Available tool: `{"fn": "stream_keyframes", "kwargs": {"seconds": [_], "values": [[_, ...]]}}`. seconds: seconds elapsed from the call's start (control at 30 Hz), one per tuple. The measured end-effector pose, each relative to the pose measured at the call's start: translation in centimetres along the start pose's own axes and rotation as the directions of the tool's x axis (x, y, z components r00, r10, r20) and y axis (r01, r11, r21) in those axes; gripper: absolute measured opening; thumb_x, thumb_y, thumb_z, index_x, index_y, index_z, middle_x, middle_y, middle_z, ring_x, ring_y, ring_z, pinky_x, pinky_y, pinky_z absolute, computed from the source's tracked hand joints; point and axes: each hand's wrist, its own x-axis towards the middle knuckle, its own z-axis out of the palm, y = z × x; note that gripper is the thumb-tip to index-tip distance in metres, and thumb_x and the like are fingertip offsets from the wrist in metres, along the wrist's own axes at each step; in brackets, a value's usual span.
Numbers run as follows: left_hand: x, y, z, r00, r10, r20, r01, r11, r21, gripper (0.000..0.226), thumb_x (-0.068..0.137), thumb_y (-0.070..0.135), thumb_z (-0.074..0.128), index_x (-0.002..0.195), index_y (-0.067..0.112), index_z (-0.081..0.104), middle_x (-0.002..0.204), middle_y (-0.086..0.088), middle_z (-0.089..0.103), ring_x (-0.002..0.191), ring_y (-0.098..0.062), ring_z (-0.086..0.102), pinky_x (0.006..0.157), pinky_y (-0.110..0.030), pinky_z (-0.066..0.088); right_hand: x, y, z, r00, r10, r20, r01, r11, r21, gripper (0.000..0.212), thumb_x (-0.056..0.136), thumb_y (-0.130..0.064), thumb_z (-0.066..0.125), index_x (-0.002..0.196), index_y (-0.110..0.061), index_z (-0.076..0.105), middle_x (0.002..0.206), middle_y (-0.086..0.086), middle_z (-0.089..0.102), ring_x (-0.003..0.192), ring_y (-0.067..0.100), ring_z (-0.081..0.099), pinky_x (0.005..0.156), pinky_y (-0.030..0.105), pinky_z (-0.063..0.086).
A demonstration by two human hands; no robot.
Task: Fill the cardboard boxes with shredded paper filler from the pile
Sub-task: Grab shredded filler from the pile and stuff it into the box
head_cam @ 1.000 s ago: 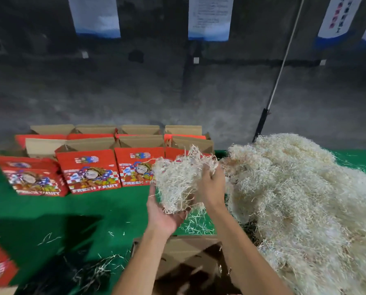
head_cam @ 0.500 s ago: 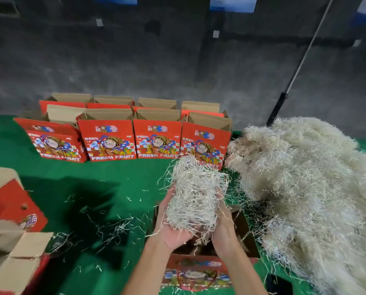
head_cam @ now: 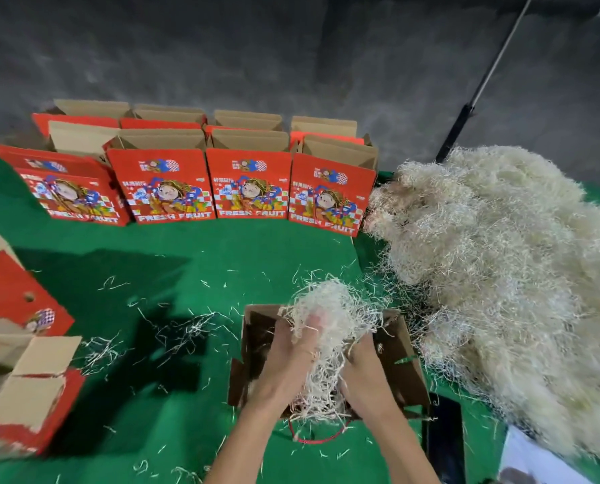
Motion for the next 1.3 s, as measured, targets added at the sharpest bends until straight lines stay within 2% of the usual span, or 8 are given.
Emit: {"fn": "stream_keyframes", "kwargs": {"seconds": [0.13,0.3,0.47,0.57,0.7,1.0,1.2,1.3], "values": [[1.0,-0.2,1.5,0.999,-0.040,0.024,0.034,0.976,0.217,0.075,0.087,0.060,0.061,0.144,0.024,0.028,0.153,0.002,0.037,0.129,-0.013,0.039,0.112,-0.042,0.032,-0.8,0.4,1.1,0.997,-0.060,0.049,0.067,0.985,-0.159,0.051,0.099,-0.012,0.041,0.150,-0.013,0.033,0.136,0.013,0.053,0.108,0.015,0.058,0.096,0.013,0.042],[2.1,-0.3,4.0,0.971,0.099,-0.216,-0.060,0.982,0.181,0.032,0.092,0.027,0.064,0.120,0.037,0.053,0.118,0.019,0.064,0.109,-0.003,0.060,0.095,-0.026,0.047,-1.1,0.1,1.3,0.957,-0.291,-0.004,0.259,0.858,-0.444,0.085,0.096,-0.006,0.054,0.158,-0.020,-0.001,0.165,-0.004,-0.010,0.142,0.021,0.026,0.115,0.032,0.026],[2.9,-1.9,4.1,0.883,0.367,-0.294,-0.302,0.922,0.242,0.051,0.088,0.028,0.070,0.125,0.056,0.048,0.123,0.032,0.058,0.115,0.012,0.052,0.096,-0.011,0.041,-1.8,2.7,2.7,0.948,-0.305,-0.092,0.222,0.840,-0.496,0.083,0.096,-0.005,0.049,0.158,-0.016,-0.005,0.166,0.002,0.004,0.150,0.016,0.018,0.120,0.035,0.025],[3.8,-3.4,3.8,0.869,0.407,-0.282,-0.252,0.854,0.454,0.086,0.085,0.014,0.069,0.144,0.059,0.025,0.151,0.027,0.026,0.129,0.002,0.045,0.109,-0.027,0.036,-2.9,4.3,4.2,0.960,-0.271,-0.068,0.184,0.797,-0.575,0.060,0.088,-0.010,0.037,0.146,0.001,0.041,0.152,0.014,0.039,0.134,0.029,0.050,0.109,0.043,0.041],[4.3,-5.0,4.3,0.853,0.450,-0.266,-0.176,0.727,0.664,0.117,0.072,-0.003,0.071,0.155,0.049,0.007,0.164,0.019,-0.007,0.073,-0.009,0.069,0.043,-0.016,0.045,-2.9,6.8,5.3,0.953,-0.295,0.068,0.260,0.683,-0.683,0.067,0.084,-0.034,0.041,0.145,-0.006,0.047,0.150,0.011,0.046,0.137,0.028,0.046,0.110,0.048,0.029],[7.9,-4.9,4.2,0.924,0.341,-0.174,-0.005,0.465,0.885,0.097,0.087,0.021,0.062,0.159,0.028,-0.004,0.158,0.019,-0.030,0.048,-0.005,0.047,0.040,-0.016,0.033,-1.3,8.5,6.5,0.898,-0.438,-0.054,0.324,0.738,-0.592,0.060,0.085,-0.017,0.058,0.144,-0.007,0.048,0.145,0.007,0.049,0.128,0.024,0.048,0.107,0.038,0.033],[10.0,-5.4,3.2,0.956,0.242,-0.166,0.021,0.506,0.862,0.075,0.088,0.019,0.061,0.153,0.022,0.022,0.164,0.005,0.004,0.063,-0.009,0.054,0.075,-0.030,0.053,-1.0,9.7,7.4,0.841,-0.518,-0.155,0.325,0.713,-0.621,0.032,0.094,-0.022,0.052,0.123,-0.015,0.063,0.129,0.001,0.059,0.112,0.022,0.053,0.098,0.038,0.035],[10.8,-5.9,2.5,0.962,0.228,-0.148,-0.008,0.569,0.822,0.062,0.086,0.007,0.065,0.143,0.016,0.042,0.155,-0.003,0.023,0.055,-0.004,0.054,0.056,-0.013,0.050,-0.7,9.9,8.0,0.814,-0.543,-0.204,0.315,0.709,-0.631,0.028,0.097,-0.026,0.045,0.116,-0.017,0.064,0.123,-0.001,0.059,0.106,0.022,0.054,0.095,0.036,0.033]]}}
